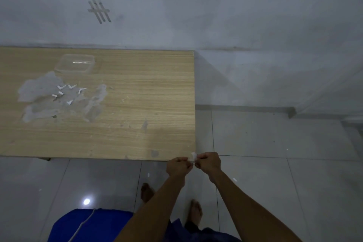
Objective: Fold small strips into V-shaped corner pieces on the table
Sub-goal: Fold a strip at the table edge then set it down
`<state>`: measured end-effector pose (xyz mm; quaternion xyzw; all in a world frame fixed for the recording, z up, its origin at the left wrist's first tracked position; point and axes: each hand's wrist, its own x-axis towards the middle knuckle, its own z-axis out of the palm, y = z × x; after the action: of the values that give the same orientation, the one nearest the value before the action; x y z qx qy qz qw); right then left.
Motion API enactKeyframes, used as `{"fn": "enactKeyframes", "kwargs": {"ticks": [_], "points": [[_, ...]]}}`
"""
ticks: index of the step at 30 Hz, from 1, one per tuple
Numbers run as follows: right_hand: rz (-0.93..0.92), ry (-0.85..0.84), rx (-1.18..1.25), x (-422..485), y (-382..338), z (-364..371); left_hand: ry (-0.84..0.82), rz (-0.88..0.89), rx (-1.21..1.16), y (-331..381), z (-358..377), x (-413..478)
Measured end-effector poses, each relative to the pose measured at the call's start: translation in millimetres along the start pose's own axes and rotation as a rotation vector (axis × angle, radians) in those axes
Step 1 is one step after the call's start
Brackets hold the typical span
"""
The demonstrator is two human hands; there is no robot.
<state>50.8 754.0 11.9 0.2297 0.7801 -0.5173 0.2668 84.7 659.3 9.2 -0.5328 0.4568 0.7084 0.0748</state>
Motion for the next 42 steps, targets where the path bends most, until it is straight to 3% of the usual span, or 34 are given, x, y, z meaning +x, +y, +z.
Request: {"fn": "enactKeyframes", "kwargs": {"ticks": [22, 29, 36, 42], "points": [[-0.05, -0.003, -0.013, 5, 12, 2, 0.187, 0.038, 0.134, -16, 4, 4], [-0.098, -0.014, -0.097, 7, 12, 7, 0.014, 0.001, 0.054, -21, -2, 15], [-0.062, -0.027, -0.098, 13, 8, 7, 0.008, -0.029, 0.08, -26, -1, 26], [0.032, -0.036, -0.101, 19, 1, 3, 0.003, -0.107, -0.1, -18, 6, 26]]}}
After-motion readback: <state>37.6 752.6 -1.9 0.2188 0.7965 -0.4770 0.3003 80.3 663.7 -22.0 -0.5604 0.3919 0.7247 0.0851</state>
